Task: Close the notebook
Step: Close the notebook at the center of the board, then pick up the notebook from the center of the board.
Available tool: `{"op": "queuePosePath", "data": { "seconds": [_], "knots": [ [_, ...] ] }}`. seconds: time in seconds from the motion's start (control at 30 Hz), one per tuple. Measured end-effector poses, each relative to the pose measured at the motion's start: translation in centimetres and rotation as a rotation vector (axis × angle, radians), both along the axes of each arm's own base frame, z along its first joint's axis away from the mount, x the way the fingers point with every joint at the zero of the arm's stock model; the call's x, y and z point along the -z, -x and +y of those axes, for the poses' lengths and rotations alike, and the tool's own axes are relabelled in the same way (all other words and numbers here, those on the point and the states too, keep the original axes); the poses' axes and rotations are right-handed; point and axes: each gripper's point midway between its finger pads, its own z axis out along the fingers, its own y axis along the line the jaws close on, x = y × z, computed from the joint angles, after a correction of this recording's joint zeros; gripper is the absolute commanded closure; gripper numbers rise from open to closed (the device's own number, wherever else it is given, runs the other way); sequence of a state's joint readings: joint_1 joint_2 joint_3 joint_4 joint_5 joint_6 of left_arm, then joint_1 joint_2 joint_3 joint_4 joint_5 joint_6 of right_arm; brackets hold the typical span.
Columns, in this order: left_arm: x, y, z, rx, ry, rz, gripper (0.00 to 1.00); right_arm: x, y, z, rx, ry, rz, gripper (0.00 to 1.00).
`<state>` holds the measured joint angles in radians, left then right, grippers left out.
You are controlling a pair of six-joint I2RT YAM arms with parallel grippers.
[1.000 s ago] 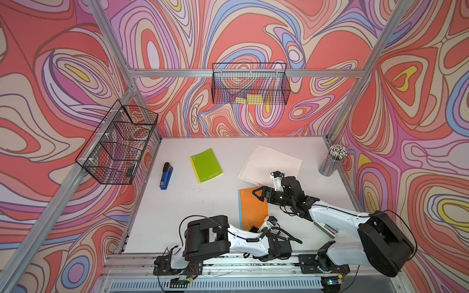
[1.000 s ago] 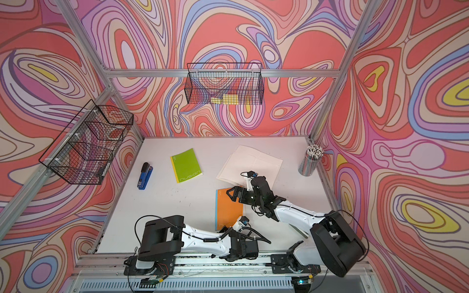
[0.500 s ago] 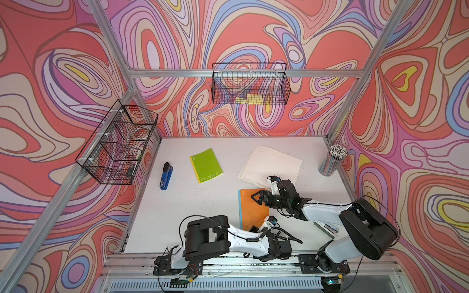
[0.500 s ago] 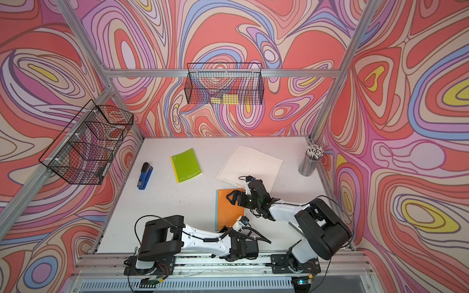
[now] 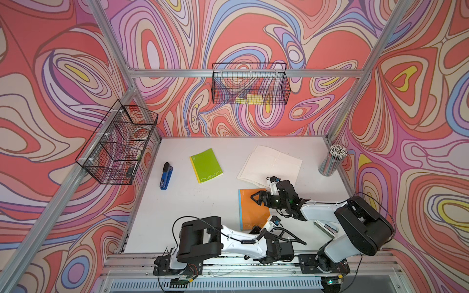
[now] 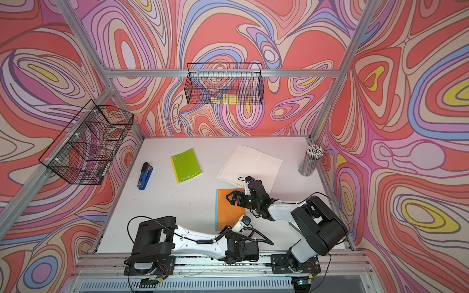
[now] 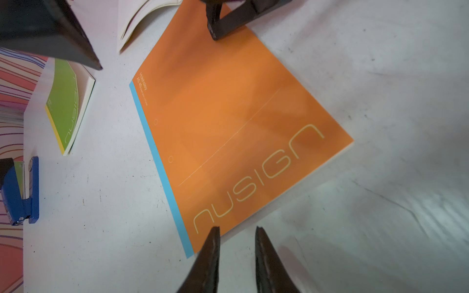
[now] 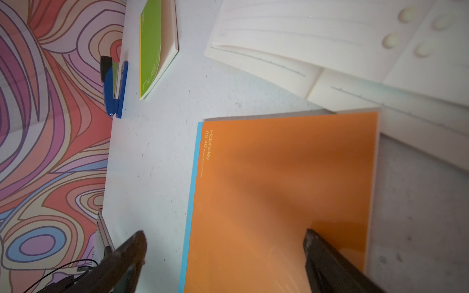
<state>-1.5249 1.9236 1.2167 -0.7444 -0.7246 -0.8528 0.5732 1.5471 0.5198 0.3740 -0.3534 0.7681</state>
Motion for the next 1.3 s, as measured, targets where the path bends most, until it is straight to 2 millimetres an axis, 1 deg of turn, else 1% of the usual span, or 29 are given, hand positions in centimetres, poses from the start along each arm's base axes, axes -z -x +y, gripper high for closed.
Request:
{"op": "queuePosePath", "data": {
  "seconds": [0.07, 0.2, 0.4, 0.53, 0.67, 0.8, 0.9, 1.0, 1.1, 1.17, 1.27, 1.3],
  "knots": [
    [-0.9, 0.2, 0.6, -0.004, 0.032, -0.002, 0.69, 0.0, 0.0, 0.0, 0.000, 0.000, 0.000, 0.02],
    [-2.9, 0.2, 2.9, -0.006, 0.100, -0.004, 0.60, 0.0, 0.0, 0.0, 0.000, 0.000, -0.001, 0.02],
    [-4.4, 0.0, 5.7, 0.001, 0.213, 0.009, 0.53, 0.0, 0.0, 0.0, -0.004, 0.004, -0.004, 0.02],
    [-5.0, -1.1, 7.9, -0.028, 0.324, 0.038, 0.52, 0.0, 0.2, -0.1, -0.009, 0.011, -0.005, 0.02],
    [-6.3, -2.6, 10.2, -0.078, 0.494, 0.051, 0.51, 0.0, 0.5, -0.5, -0.009, 0.031, 0.001, 0.02],
    [-7.9, -3.7, 11.6, -0.117, 0.652, 0.060, 0.50, -0.2, 0.8, -0.9, -0.006, 0.054, 0.006, 0.02],
    [-8.4, -4.5, 12.3, -0.152, 0.742, 0.090, 0.48, -0.5, 1.0, -1.2, -0.006, 0.068, 0.008, 0.02],
    [-8.1, -5.0, 12.5, -0.180, 0.797, 0.151, 0.47, -1.3, 1.1, -1.4, -0.002, 0.073, -0.002, 0.02],
    [-7.2, -5.3, 12.1, -0.202, 0.842, 0.231, 0.46, -2.6, 1.1, -1.5, -0.001, 0.062, -0.021, 0.02],
    [-5.6, -5.3, 11.7, -0.221, 0.871, 0.303, 0.45, -3.4, 1.2, -1.5, -0.001, 0.051, -0.032, 0.02],
    [-2.8, -5.3, 11.6, -0.277, 0.913, 0.413, 0.45, -4.0, 1.6, -1.5, -0.005, 0.035, -0.027, 0.02],
    [-2.2, -5.3, 11.6, -0.294, 0.924, 0.438, 0.45, -4.2, 1.7, -1.5, -0.004, 0.031, -0.024, 0.02]
  ]
}}
